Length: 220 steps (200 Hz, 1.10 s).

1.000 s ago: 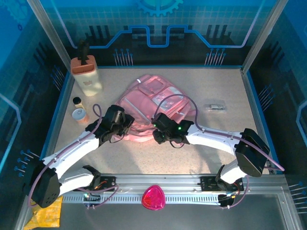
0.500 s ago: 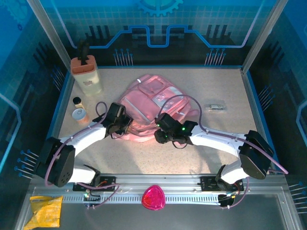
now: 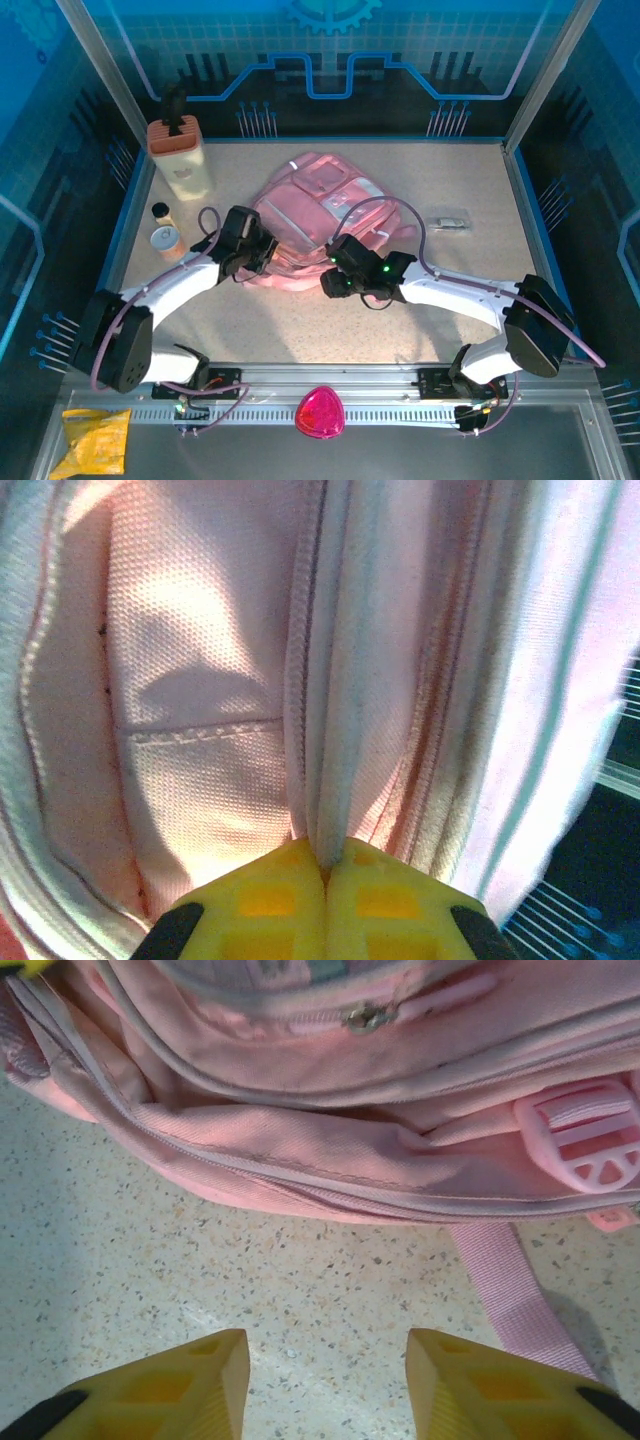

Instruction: Pack books, pencil case, and school supplies into a backpack

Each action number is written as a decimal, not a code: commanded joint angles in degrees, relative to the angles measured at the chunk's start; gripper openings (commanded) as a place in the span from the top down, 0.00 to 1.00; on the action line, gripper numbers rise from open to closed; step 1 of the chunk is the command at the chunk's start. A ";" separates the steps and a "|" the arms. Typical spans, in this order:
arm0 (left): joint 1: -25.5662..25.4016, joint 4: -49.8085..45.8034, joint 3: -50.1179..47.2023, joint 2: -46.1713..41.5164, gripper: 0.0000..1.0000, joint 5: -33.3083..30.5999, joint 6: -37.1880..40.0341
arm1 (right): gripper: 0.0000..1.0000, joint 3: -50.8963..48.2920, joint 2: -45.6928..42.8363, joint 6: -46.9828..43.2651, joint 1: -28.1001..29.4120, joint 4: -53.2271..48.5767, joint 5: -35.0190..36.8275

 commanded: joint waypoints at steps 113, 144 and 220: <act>-15.44 4.72 6.06 -5.55 1.00 -3.26 -17.04 | 0.27 -11.07 -7.76 8.78 -5.46 16.56 -3.98; -17.86 6.35 5.86 -4.30 1.00 -2.95 -18.18 | 0.21 -7.67 -6.67 1.92 -7.47 19.25 -5.95; -20.70 8.11 3.27 -5.64 1.00 -5.98 -20.48 | 0.11 -1.36 -9.01 -7.95 -14.28 18.17 -13.44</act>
